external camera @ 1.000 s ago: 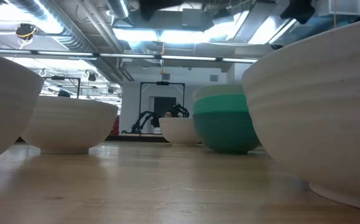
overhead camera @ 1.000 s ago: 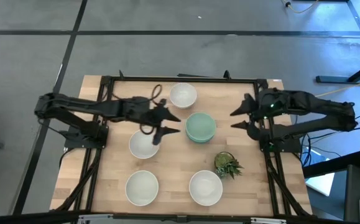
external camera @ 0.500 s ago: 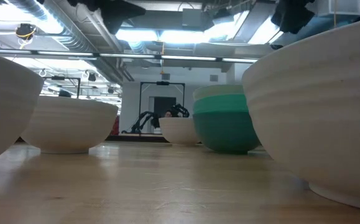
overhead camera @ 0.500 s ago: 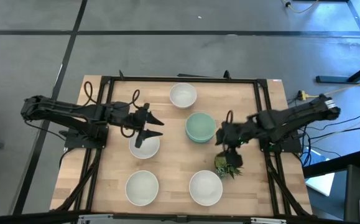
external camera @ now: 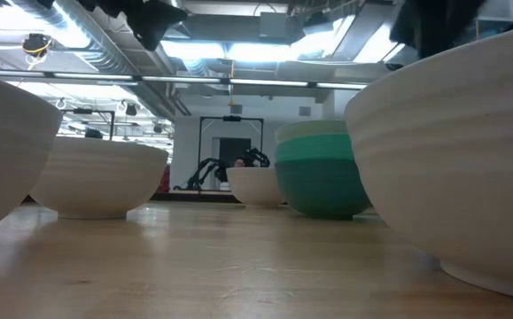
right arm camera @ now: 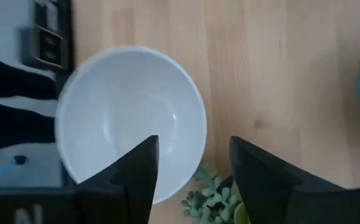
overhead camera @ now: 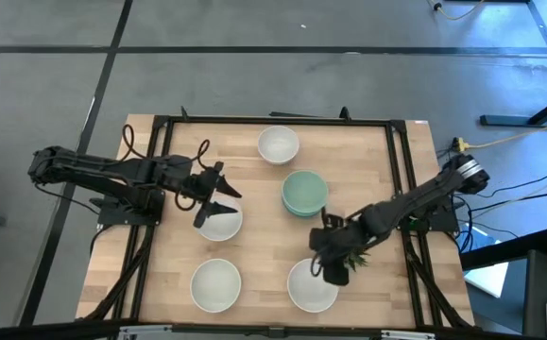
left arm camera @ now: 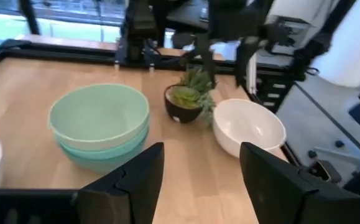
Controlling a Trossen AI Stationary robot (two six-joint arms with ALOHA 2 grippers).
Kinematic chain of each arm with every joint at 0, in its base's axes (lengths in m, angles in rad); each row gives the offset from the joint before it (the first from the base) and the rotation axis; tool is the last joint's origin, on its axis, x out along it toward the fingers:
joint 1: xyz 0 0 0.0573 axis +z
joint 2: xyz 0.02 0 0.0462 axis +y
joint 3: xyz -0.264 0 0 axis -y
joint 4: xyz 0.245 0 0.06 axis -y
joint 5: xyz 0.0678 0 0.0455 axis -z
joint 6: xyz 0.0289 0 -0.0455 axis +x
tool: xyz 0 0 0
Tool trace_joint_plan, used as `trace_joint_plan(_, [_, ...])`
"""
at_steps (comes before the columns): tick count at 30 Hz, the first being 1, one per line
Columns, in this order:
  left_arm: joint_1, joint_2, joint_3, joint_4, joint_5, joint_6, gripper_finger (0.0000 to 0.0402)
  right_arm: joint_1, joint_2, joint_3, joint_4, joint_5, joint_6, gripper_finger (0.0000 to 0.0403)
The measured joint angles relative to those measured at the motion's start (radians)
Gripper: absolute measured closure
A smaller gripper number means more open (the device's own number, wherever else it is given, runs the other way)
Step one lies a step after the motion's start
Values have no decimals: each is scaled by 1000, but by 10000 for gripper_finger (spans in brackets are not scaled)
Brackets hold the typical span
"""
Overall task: Nest bowls inside each other
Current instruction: Stack the bottom right white bowl on the light green bowl
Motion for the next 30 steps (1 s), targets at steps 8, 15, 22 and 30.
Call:
trace_joint_plan(8, [-17, -1, 0, -28, 6, 12, 198, 2, 99, 0, 21, -7, 14, 207])
trace_joint_plan(15, [-34, -1, 0, -71, 5, 12, 198, 2, 135, 0, 43, -18, 48, 207])
trace_joint_plan(22, [-39, -1, 0, -76, 4, 12, 198, 2, 142, -1, 46, -18, 64, 207])
trace_joint_plan(30, [-39, -1, 0, -118, -8, 13, 198, 2, 180, -2, 42, -36, 85, 207])
